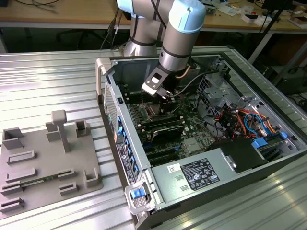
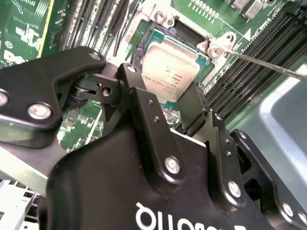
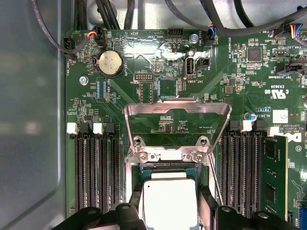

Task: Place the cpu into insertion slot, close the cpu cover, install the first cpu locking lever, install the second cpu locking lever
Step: 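Place the cpu into insertion slot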

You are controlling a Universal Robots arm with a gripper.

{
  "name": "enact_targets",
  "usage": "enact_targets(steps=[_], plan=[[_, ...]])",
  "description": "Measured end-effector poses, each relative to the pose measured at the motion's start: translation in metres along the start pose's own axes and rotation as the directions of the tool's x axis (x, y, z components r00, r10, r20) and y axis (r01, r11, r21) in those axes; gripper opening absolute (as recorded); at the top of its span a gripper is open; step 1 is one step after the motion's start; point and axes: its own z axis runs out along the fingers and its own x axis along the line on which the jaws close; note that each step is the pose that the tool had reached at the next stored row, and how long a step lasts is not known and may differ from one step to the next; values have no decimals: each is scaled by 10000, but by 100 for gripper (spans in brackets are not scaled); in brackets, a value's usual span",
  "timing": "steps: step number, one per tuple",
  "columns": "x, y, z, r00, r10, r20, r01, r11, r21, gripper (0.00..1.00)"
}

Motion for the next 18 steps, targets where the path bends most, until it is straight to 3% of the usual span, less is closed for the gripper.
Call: enact_targets(steps=[8,18], plan=[[-16,0,1,9999,109,-54,-109,9999,2,55],[-28,1,1,9998,210,-56,-210,9998,5,55]])
